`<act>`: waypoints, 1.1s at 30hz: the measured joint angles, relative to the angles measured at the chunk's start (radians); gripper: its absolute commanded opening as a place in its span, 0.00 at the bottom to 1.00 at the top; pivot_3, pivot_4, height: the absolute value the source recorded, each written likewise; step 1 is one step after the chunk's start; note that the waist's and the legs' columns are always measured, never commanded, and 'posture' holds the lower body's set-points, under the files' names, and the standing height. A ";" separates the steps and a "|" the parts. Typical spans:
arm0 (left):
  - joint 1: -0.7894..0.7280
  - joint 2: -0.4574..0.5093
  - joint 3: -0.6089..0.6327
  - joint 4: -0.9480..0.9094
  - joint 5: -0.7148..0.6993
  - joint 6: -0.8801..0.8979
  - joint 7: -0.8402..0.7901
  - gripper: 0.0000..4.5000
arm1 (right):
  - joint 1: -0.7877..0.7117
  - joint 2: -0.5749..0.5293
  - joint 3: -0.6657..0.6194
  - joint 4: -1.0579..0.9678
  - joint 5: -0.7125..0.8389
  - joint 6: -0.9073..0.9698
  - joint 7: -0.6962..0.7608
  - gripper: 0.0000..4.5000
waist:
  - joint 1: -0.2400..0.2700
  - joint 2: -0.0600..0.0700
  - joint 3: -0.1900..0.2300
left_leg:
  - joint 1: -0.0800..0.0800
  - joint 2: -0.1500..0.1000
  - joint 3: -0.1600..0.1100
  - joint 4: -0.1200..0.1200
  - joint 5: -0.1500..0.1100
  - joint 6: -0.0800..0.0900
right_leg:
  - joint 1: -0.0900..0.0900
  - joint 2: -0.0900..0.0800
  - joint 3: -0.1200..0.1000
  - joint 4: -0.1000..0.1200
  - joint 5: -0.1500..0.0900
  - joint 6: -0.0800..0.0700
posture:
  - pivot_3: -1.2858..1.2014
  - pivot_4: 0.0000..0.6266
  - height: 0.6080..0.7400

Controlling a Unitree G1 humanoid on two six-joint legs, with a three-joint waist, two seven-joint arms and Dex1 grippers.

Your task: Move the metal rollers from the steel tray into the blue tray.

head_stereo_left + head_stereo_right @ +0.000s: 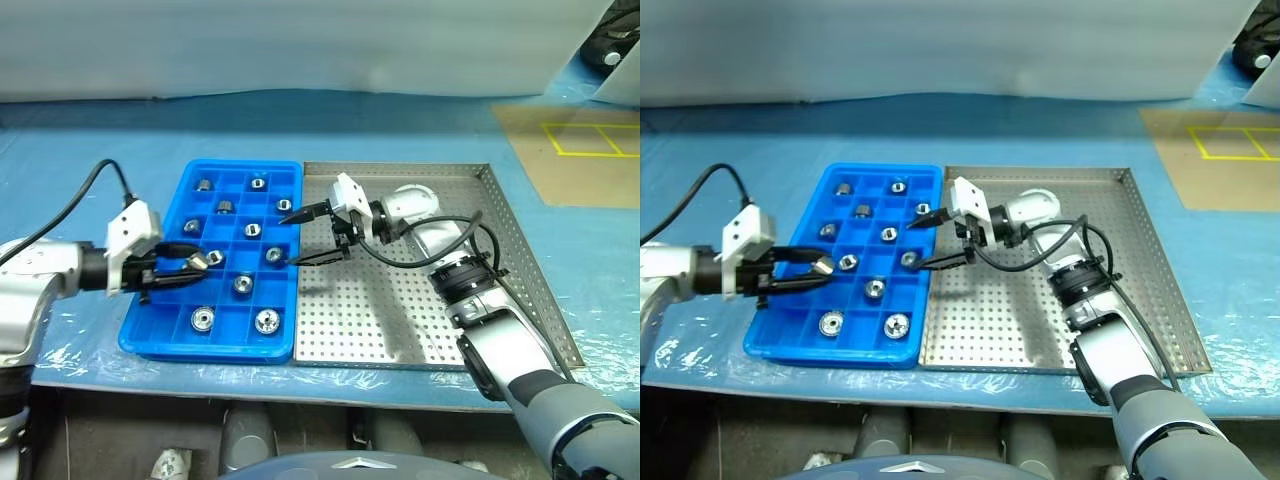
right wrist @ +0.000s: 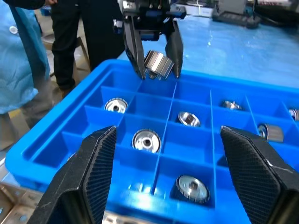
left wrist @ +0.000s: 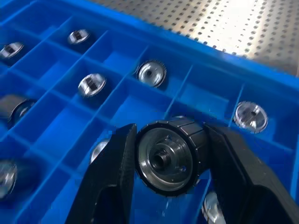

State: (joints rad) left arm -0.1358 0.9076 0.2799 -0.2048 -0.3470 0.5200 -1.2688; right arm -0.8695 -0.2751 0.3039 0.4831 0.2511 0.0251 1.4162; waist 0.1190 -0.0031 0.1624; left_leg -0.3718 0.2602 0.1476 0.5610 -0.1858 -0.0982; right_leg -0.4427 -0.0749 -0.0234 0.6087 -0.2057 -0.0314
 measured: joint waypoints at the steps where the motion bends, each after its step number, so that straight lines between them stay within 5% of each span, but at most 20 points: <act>1: 0.029 0.003 0.026 0.000 0.001 -0.012 0.017 0.43 | -0.008 0.013 -0.001 0.018 0.000 -0.006 0.003 0.81 | 0.005 0.000 0.000 | 0.000 0.000 0.000 0.000 0.000 0.000 | 0.000 0.000 0.000 0.000 0.000 0.000 | 0.67 0.24 1.00; 15: 0.177 0.008 0.108 0.008 0.001 -0.086 0.131 0.43 | -0.046 0.172 0.024 0.018 0.001 -0.035 0.074 0.81 | 0.042 0.000 0.000 | 0.000 0.000 -0.001 0.001 -0.001 0.002 | 0.000 0.000 -0.001 0.001 0.000 0.000 | 0.68 0.24 1.00; 33: 0.060 -0.101 -0.075 0.181 0.072 -0.287 0.250 0.43 | -0.016 0.119 0.023 -0.011 -0.012 -0.012 0.069 0.81 | 0.058 -0.001 -0.001 | 0.005 0.001 -0.002 0.003 0.001 -0.002 | 0.000 0.000 0.001 0.013 -0.001 -0.002 | 0.65 0.24 1.00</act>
State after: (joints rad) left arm -0.0761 0.8064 0.2054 -0.0240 -0.2748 0.2327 -1.0185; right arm -0.8853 -0.1563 0.3272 0.4722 0.2391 0.0132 1.4854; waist 0.1770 -0.0038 0.1618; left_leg -0.3670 0.2608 0.1459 0.5644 -0.1848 -0.1000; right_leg -0.4426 -0.0749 -0.0225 0.6215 -0.2071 -0.0333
